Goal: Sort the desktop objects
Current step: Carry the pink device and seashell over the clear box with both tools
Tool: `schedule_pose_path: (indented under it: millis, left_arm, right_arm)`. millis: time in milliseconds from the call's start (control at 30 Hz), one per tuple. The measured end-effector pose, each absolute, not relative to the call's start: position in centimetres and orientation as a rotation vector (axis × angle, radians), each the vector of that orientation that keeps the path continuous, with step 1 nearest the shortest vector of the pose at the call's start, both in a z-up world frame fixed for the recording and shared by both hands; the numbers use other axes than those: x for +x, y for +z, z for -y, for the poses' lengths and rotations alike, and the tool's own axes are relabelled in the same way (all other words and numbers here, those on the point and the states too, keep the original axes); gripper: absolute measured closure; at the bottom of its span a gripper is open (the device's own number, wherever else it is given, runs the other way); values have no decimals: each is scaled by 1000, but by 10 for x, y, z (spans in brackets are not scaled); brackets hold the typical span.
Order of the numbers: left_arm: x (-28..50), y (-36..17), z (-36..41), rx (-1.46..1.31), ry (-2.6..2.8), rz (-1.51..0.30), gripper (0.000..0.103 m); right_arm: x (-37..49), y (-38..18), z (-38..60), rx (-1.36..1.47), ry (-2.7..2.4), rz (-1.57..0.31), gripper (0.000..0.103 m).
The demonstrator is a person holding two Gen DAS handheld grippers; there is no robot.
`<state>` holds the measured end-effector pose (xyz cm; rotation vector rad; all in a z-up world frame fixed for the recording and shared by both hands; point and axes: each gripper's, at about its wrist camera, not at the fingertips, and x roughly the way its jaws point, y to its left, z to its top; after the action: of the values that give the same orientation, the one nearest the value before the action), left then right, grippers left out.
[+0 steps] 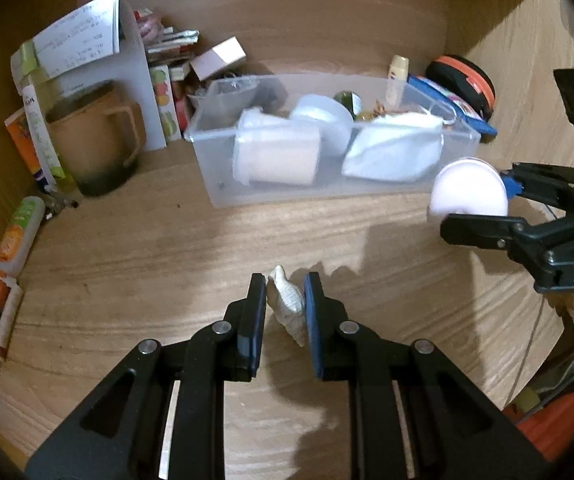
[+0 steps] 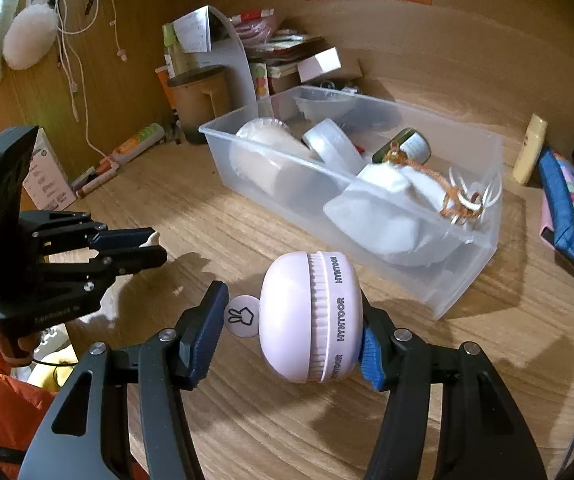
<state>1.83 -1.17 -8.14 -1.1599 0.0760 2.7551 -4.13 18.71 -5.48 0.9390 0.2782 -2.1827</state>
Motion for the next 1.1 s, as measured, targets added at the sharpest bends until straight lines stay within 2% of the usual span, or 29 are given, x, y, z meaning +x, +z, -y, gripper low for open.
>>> schedule_pose_path:
  millis: [500,800,1100]
  left_arm:
    - [-2,-43,32,-1027,2826,-61,85]
    - [-20,-23,25,-950,2822,-150,84]
    - [-51,-4,20,-900,2785,-100,84]
  right_arm:
    - [-50,-16,-193,834,-2300,-324,48]
    - [-56,17,-198,731,-2379,-329,48]
    - [-73,37,-198,666,-2435,-314,48]
